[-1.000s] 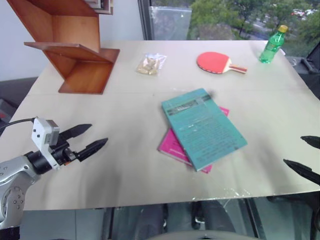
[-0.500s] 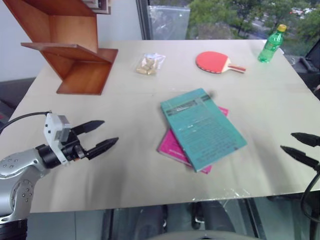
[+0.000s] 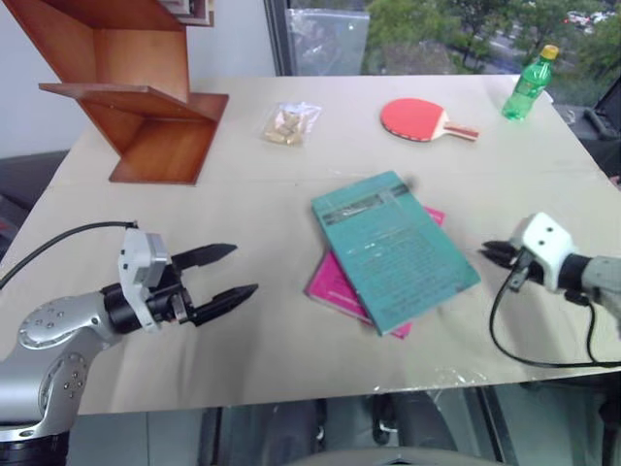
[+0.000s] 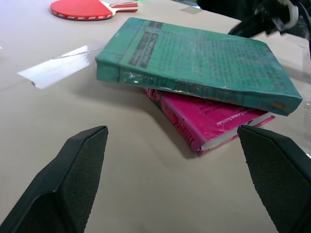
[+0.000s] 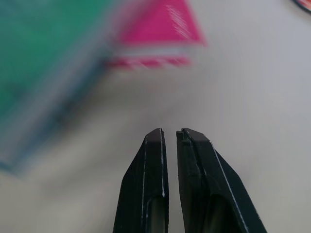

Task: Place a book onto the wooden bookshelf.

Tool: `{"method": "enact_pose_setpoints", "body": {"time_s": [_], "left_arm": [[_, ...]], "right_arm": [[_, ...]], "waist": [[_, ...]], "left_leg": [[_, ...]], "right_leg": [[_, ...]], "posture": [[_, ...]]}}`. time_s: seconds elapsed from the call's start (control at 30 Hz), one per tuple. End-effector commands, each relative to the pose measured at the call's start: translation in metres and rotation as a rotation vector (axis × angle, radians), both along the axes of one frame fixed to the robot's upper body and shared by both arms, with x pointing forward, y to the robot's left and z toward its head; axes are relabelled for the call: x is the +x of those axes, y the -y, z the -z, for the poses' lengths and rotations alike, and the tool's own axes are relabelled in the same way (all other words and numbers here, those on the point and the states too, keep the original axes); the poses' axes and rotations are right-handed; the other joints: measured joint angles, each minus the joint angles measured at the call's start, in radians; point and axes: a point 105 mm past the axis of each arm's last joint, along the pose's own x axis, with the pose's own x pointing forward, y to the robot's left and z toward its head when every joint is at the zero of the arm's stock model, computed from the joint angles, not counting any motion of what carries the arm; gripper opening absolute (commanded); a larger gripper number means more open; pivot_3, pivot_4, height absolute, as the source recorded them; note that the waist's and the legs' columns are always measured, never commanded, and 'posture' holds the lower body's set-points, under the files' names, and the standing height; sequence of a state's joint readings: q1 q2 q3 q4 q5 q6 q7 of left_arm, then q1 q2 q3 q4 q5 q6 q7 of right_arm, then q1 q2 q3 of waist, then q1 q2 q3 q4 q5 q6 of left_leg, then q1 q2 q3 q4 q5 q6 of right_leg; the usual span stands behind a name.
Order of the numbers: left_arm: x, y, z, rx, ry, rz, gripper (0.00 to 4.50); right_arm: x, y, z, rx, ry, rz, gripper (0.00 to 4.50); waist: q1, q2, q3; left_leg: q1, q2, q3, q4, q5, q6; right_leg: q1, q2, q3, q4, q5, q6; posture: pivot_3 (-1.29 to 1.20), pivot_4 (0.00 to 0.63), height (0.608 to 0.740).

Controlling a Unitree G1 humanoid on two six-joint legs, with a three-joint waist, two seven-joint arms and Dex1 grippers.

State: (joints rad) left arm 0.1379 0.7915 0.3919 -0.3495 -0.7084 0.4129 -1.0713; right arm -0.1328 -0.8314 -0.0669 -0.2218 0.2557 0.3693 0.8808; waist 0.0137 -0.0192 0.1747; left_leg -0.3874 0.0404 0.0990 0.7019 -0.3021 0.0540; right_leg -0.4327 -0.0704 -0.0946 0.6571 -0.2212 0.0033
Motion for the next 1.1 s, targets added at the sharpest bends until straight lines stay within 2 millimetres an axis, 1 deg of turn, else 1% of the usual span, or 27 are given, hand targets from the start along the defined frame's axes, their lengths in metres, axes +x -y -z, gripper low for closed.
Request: {"method": "enact_pose_setpoints", "body": {"time_s": [0.03, 0.17, 0.37, 0.43, 0.53, 0.6, 0.67, 0.7, 0.73, 0.77, 0.83, 0.87, 0.9, 0.93, 0.97, 1.03, 1.1], "left_arm": [[-0.002, 0.007, -0.006, 0.005, 0.030, 0.004, 4.50], [0.000, 0.008, -0.007, -0.011, 0.030, -0.010, 4.50], [0.004, 0.006, -0.009, -0.028, 0.020, -0.022, 4.50], [0.006, 0.006, -0.009, -0.035, 0.015, -0.031, 4.50], [0.010, 0.009, -0.007, -0.051, -0.004, -0.072, 4.50], [0.008, 0.013, -0.005, -0.104, -0.069, -0.061, 4.50], [0.009, 0.016, -0.002, -0.145, -0.135, -0.068, 4.50], [0.009, 0.017, 0.000, -0.164, -0.170, -0.071, 4.50], [0.011, 0.015, 0.003, -0.178, -0.217, -0.086, 4.50], [0.013, 0.013, 0.007, -0.183, -0.255, -0.109, 4.50], [0.019, 0.013, 0.011, -0.245, -0.362, -0.122, 4.50], [0.022, 0.013, 0.011, -0.282, -0.401, -0.122, 4.50], [0.026, 0.014, 0.011, -0.321, -0.440, -0.125, 4.50], [0.033, 0.013, 0.015, -0.341, -0.497, -0.148, 4.50], [0.038, 0.013, 0.018, -0.353, -0.540, -0.163, 4.50], [0.045, 0.020, 0.021, -0.400, -0.632, -0.143, 4.50], [0.052, 0.028, 0.026, -0.427, -0.712, -0.127, 4.50]], "right_arm": [[-0.007, -0.034, -0.015, 0.059, 0.031, -0.132, 0.46], [-0.010, -0.052, -0.012, 0.083, 0.024, -0.186, 0.46], [-0.005, -0.069, -0.012, 0.120, 0.030, -0.211, 0.46], [-0.003, -0.066, -0.010, 0.099, 0.039, -0.194, 0.46], [-0.004, -0.047, -0.014, 0.099, 0.051, -0.130, 0.46], [-0.010, -0.035, -0.020, 0.140, 0.026, -0.099, 0.46], [-0.023, -0.023, -0.024, 0.146, 0.010, -0.106, 0.98], [-0.030, -0.019, -0.026, 0.154, -0.001, -0.108, 1.33], [-0.038, -0.013, -0.028, 0.148, 0.002, -0.101, 1.76], [-0.045, -0.009, -0.031, 0.147, 0.006, -0.097, 2.32], [-0.060, -0.006, -0.045, 0.177, 0.039, -0.104, 3.50], [-0.068, -0.008, -0.052, 0.195, 0.046, -0.121, 3.74], [-0.075, -0.011, -0.058, 0.206, 0.056, -0.141, 4.26], [-0.082, -0.018, -0.064, 0.223, 0.058, -0.172, 4.45], [-0.089, -0.024, -0.068, 0.235, 0.059, -0.201, 4.45], [-0.101, -0.040, -0.078, 0.242, 0.089, -0.269, 4.45], [-0.106, -0.051, -0.086, 0.241, 0.131, -0.304, 4.45]], "waist": [[0.000, 0.000, 0.000], [0.001, 0.000, 0.000], [-0.002, 0.000, 0.000], [-0.001, 0.000, 0.000], [0.002, 0.000, 0.000], [0.006, 0.000, 0.000], [0.006, 0.000, 0.000], [0.006, 0.000, 0.000], [0.005, 0.000, 0.000], [0.003, 0.000, 0.000], [0.002, 0.000, 0.000], [0.001, 0.002, 0.001], [0.001, 0.002, 0.001], [0.001, 0.002, 0.001], [0.001, 0.001, 0.001], [0.000, 0.000, 0.001], [0.000, 0.000, 0.001]], "left_leg": [[0.000, 0.000, 0.000, 0.000, 0.000, 0.000], [0.000, 0.000, -0.001, 0.000, 0.000, 0.000], [0.001, 0.000, -0.001, 0.000, 0.000, 0.000], [0.001, 0.000, -0.001, 0.000, 0.000, 0.000], [0.000, -0.001, -0.001, 0.000, 0.000, 0.000], [-0.001, -0.001, -0.001, 0.000, 0.000, 0.000], [-0.002, -0.001, -0.002, 0.000, 0.000, 0.000], [-0.002, -0.002, -0.002, 0.000, 0.000, 0.000], [-0.002, -0.001, -0.003, 0.000, 0.000, 0.000], [-0.002, -0.001, -0.004, 0.000, 0.000, 0.000], [0.000, 0.000, -0.004, 0.000, 0.000, 0.000], [0.000, 0.000, -0.004, 0.000, 0.000, 0.000], [0.001, 0.000, -0.003, 0.000, 0.000, 0.000], [0.001, 0.000, -0.003, 0.000, 0.000, 0.000], [0.003, 0.000, -0.002, 0.000, 0.000, 0.000], [0.005, 0.000, -0.003, 0.000, 0.000, 0.000], [0.006, 0.000, -0.002, 0.000, 0.000, 0.000]], "right_leg": [[0.000, 0.000, 0.000, 0.000, 0.000, 0.000], [0.000, 0.000, -0.001, 0.000, -0.001, 0.001], [0.000, 0.000, -0.001, 0.001, -0.001, 0.001], [0.000, 0.000, -0.001, 0.001, 0.000, 0.001], [0.000, 0.000, -0.001, 0.001, 0.000, 0.000], [0.000, -0.001, -0.002, 0.000, 0.000, 0.000], [0.000, -0.001, -0.002, 0.000, 0.000, 0.000], [0.000, -0.002, -0.003, 0.000, 0.000, 0.000], [0.000, -0.002, -0.003, 0.000, 0.000, 0.000], [0.000, -0.002, -0.003, 0.000, 0.000, 0.000], [0.001, -0.001, -0.003, 0.000, -0.001, 0.002], [0.001, -0.001, -0.003, 0.001, -0.001, 0.003], [0.001, 0.000, -0.002, 0.002, -0.002, 0.004], [0.001, 0.000, -0.002, 0.002, -0.002, 0.004], [0.003, -0.001, -0.001, 0.003, -0.002, 0.004], [0.004, 0.000, -0.001, 0.004, -0.002, 0.005], [0.005, 0.000, 0.000, 0.004, -0.002, 0.005]], "posture": [[0.00, 0.150, 0.740], [0.00, 0.150, 0.740], [0.00, 0.150, 0.740], [0.00, 0.150, 0.740], [0.00, 0.150, 0.740], [0.00, 0.150, 0.740], [0.00, 0.150, 0.740], [0.00, 0.150, 0.740], [0.00, 0.150, 0.740], [0.00, 0.150, 0.740], [0.00, 0.150, 0.740], [0.00, 0.150, 0.740], [0.00, 0.150, 0.740], [0.00, 0.150, 0.740], [0.00, 0.150, 0.740], [0.00, 0.150, 0.740], [0.00, 0.150, 0.740]]}}
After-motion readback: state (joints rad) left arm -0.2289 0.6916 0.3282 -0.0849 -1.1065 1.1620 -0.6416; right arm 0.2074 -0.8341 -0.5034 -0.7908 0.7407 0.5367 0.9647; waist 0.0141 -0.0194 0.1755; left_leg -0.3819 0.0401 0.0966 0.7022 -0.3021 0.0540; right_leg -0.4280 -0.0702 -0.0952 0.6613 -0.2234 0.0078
